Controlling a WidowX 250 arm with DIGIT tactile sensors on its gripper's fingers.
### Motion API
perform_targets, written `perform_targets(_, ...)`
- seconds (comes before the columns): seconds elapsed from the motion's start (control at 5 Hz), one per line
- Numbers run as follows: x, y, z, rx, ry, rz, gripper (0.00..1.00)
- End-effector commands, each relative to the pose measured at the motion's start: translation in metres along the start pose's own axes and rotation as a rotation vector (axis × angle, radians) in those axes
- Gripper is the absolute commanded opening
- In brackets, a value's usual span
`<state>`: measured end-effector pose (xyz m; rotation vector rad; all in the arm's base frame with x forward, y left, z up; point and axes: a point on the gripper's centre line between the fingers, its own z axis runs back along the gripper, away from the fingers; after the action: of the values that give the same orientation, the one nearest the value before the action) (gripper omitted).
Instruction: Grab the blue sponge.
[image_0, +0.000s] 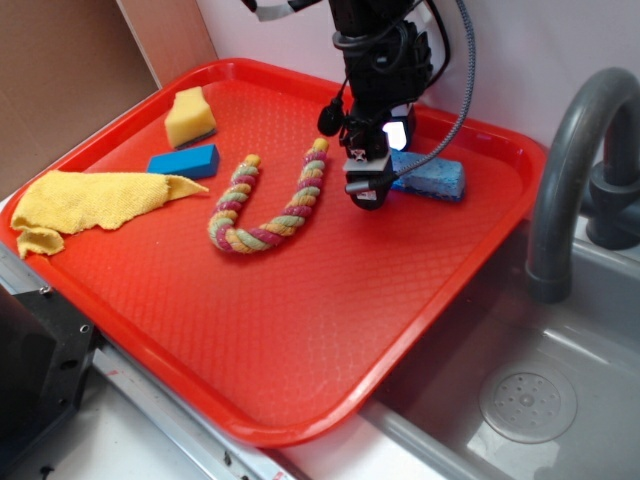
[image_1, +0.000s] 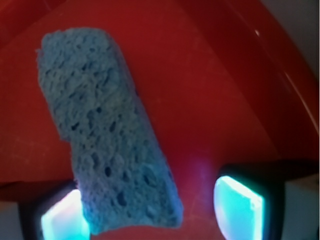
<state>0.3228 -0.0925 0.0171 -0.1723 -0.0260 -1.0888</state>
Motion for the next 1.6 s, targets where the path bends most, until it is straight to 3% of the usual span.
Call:
perform_targets(0.0, 0.006, -0.022, -0.010, 0.016, 0.047, -0.235, 0.00)
perform_targets(0.4, 0.005, -0.029, -0.003, 0.053, 0.059, -0.229, 0.00)
perform_targets(0.6, -0.004, -0.027, 0.037, 0.123, 0.033, -0.099, 0.00)
perform_targets(0.8, -0.037, -0.020, 0.091, 0.209, -0.013, 0.141, 0.00)
perform_targets(1.0, -0.064, -0.024, 0.145, 0.268, 0.004, 0.388, 0.00)
perform_targets(1.2, -0.102, -0.048, 0.195, 0.193, -0.051, 0.647, 0.00)
perform_targets(1.4, -0.125, -0.066, 0.241, 0.157, -0.071, 0.902, 0.00)
